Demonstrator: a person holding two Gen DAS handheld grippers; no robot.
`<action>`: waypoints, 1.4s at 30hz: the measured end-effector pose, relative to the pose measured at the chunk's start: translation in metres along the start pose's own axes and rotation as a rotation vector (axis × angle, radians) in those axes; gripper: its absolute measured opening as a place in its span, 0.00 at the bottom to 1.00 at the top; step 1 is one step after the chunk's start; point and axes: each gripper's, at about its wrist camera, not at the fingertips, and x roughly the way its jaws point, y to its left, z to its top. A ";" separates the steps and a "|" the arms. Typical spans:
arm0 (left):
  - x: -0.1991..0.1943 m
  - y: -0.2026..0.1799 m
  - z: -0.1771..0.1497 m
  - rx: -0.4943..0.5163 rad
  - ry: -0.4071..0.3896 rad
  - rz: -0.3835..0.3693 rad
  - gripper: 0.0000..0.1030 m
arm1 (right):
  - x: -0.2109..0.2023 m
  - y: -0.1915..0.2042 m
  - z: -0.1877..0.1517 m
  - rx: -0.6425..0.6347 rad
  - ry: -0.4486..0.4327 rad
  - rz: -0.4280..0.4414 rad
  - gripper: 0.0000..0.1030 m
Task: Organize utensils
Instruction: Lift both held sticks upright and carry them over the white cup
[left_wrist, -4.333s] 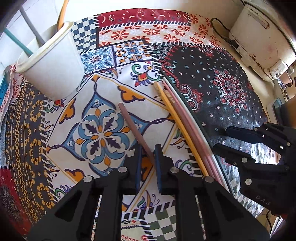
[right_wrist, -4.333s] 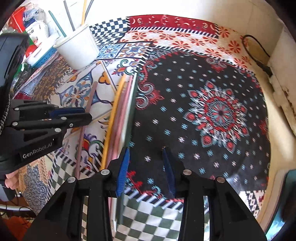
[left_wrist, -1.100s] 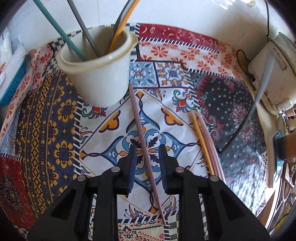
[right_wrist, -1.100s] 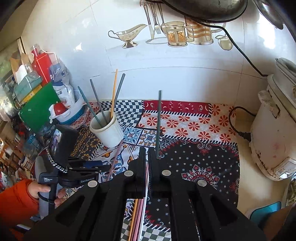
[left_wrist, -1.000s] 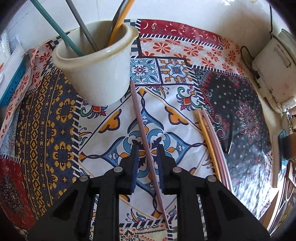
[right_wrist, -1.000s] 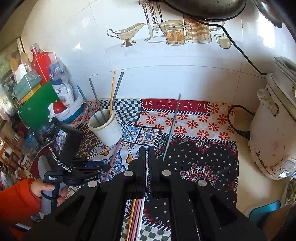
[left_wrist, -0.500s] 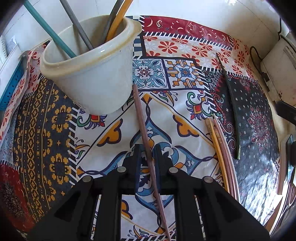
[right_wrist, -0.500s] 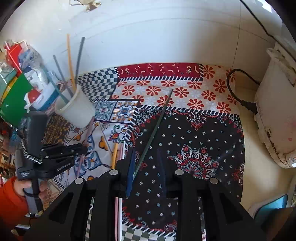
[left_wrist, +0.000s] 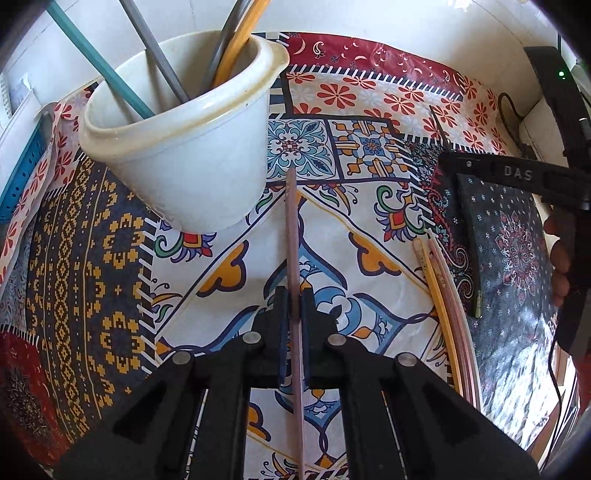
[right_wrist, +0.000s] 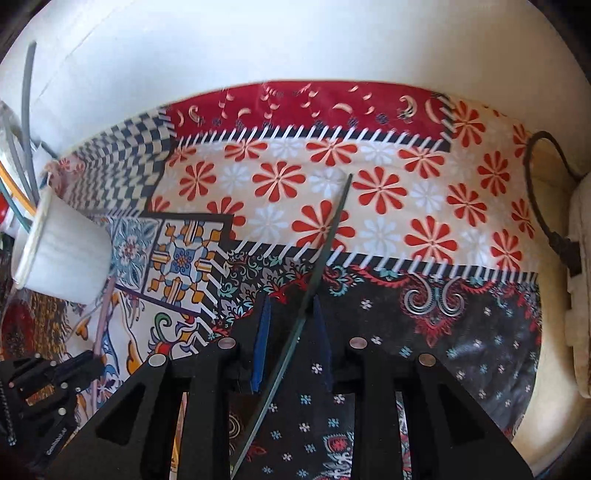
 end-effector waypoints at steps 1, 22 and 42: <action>0.000 0.001 -0.001 -0.012 -0.003 -0.005 0.04 | 0.000 0.003 0.001 -0.012 -0.005 -0.011 0.22; -0.072 0.003 -0.015 -0.041 -0.136 -0.046 0.04 | -0.048 -0.014 -0.030 0.049 -0.116 0.089 0.05; -0.187 0.019 -0.005 -0.105 -0.409 -0.044 0.04 | -0.184 0.044 -0.032 -0.076 -0.445 0.218 0.05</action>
